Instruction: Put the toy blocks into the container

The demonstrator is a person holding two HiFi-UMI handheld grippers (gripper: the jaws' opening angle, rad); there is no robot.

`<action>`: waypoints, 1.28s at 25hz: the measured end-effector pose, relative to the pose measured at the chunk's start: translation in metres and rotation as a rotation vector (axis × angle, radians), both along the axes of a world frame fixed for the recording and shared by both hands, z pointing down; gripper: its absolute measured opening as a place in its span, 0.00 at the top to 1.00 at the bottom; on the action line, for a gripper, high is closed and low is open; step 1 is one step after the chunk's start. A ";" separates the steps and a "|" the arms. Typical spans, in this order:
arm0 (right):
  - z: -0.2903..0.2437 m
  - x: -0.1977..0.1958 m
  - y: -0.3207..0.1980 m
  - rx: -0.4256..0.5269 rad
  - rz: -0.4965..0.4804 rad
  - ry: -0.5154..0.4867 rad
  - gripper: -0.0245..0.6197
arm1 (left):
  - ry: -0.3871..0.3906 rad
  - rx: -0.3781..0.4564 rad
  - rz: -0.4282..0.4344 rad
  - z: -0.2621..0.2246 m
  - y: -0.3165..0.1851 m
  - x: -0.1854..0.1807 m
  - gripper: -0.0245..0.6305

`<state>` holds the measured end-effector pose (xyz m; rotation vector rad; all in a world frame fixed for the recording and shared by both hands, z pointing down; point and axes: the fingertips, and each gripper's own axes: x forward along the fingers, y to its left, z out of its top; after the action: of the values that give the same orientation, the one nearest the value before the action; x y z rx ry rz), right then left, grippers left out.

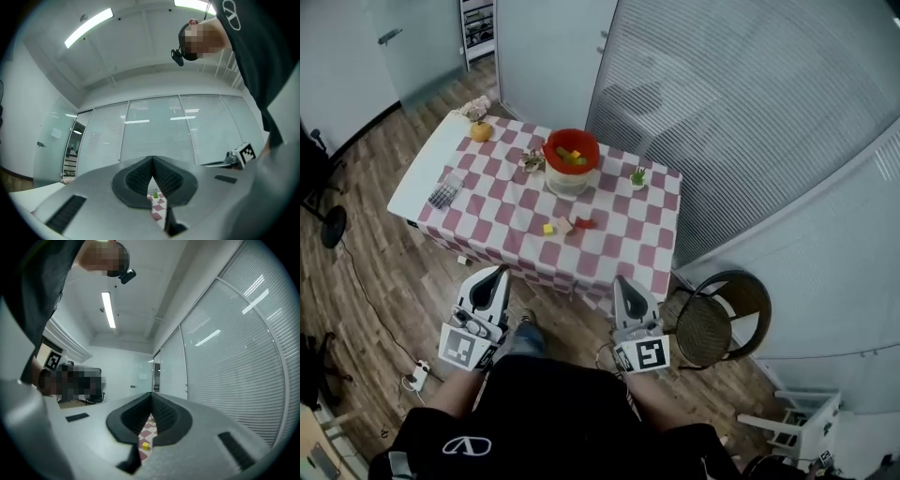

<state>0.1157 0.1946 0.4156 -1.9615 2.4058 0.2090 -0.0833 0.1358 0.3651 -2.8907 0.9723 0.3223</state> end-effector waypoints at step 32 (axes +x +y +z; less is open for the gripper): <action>0.039 0.029 -0.242 -0.209 -0.160 0.165 0.09 | 0.017 -0.105 0.040 0.021 -0.208 0.066 0.95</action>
<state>0.1449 -0.0478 0.4548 -1.8836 2.7792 0.1235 -0.0177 -0.0727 0.3860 -3.0100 0.9641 0.3080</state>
